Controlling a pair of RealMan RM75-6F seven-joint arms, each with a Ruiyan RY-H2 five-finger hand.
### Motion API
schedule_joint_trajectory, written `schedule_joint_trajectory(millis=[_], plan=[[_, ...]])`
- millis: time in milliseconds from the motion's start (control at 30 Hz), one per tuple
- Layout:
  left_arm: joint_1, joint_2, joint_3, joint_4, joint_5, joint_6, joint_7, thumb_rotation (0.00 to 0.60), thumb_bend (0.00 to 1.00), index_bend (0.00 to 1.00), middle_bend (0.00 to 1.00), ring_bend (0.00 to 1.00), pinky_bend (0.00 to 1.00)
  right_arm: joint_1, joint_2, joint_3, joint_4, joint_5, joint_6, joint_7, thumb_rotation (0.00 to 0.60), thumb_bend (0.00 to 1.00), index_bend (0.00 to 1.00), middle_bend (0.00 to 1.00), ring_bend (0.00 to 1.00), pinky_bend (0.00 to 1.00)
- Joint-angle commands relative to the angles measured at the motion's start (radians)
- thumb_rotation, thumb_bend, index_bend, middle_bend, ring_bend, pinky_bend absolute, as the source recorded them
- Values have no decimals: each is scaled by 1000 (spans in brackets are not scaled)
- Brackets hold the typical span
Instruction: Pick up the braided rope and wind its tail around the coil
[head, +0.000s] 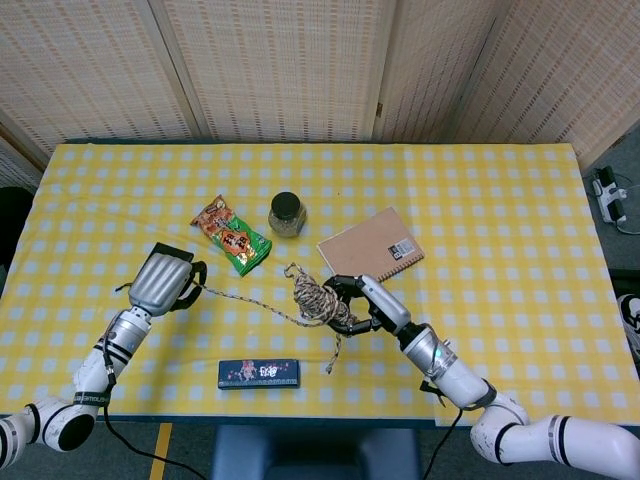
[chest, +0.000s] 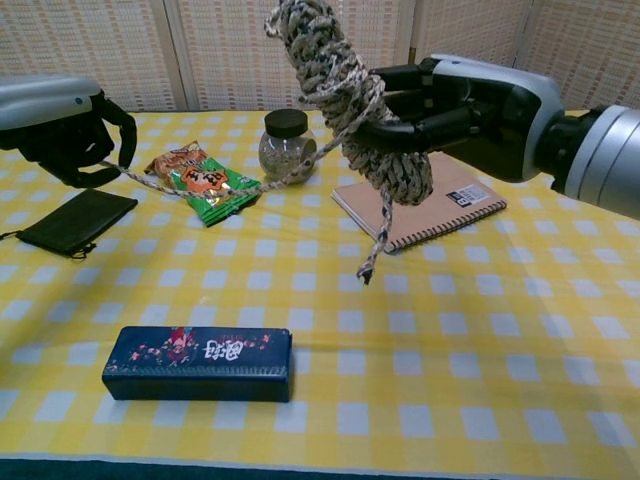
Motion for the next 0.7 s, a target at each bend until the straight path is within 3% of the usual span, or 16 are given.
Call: schedule_joint_trajectory(millis=[33, 300, 700], plan=[[-30, 14, -20, -40, 30, 17, 66, 600, 511, 638, 875, 817, 802, 28, 24, -25, -38, -3, -44, -51, 600, 633, 839, 691, 710, 636], [-85, 27, -70, -143, 65, 45, 171, 600, 511, 638, 875, 817, 802, 88, 30, -46, -92, 92, -144, -210, 600, 633, 840, 692, 722, 645], [-146, -1, -101, -253, 96, 60, 261, 600, 512, 637, 875, 817, 802, 185, -71, -27, -67, 379, -215, -428, 600, 632, 855, 706, 740, 663]])
